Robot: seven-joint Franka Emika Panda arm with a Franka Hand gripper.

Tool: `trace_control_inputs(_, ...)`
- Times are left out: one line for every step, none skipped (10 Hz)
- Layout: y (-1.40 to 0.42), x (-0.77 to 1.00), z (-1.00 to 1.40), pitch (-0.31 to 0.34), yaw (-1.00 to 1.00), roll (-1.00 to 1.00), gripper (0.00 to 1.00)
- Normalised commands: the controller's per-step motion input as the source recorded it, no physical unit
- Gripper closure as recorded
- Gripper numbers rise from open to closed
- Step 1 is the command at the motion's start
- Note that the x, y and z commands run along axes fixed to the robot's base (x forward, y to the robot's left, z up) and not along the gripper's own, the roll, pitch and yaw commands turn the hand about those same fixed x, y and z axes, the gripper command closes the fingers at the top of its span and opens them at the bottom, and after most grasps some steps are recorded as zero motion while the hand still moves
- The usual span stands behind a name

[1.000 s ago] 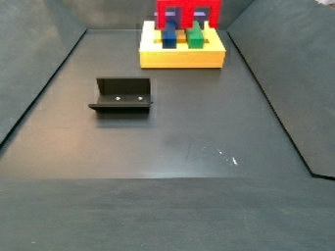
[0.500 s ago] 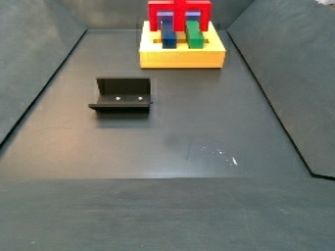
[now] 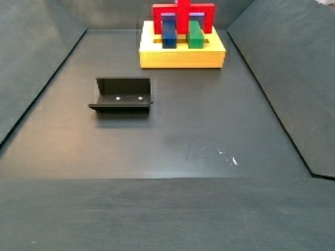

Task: Pick up the red object. Move up. Move to above the board. Insert the red object.
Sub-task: Insert the red object.

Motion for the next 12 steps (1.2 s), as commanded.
trace_control_inputs(-0.08,0.12,-0.37,-0.121,0.0,0.0,1.0)
trace_control_inputs(-0.05,0.14,-0.36,-0.104,0.0,-0.02,1.0)
trace_control_inputs(-0.02,0.1,-0.3,-0.074,0.0,0.0,1.0)
trace_control_inputs(0.0,0.0,-0.21,-0.037,0.0,0.0,1.0)
trace_control_inputs(0.02,-0.16,-0.03,0.0,0.0,0.02,1.0)
trace_control_inputs(0.04,-0.17,-0.02,0.0,0.0,0.07,1.0)
trace_control_inputs(0.0,-0.17,-0.07,0.0,0.0,0.1,1.0)
trace_control_inputs(0.0,-0.19,-0.09,0.0,0.0,0.05,1.0)
trace_control_inputs(0.0,-0.08,-0.09,-0.021,0.0,0.0,1.0)
trace_control_inputs(-0.09,0.01,-0.26,-0.067,0.02,0.0,1.0)
trace_control_inputs(-0.03,0.13,-0.44,-0.123,0.0,0.0,1.0)
trace_control_inputs(0.0,0.0,-0.46,-0.113,-0.04,0.0,1.0)
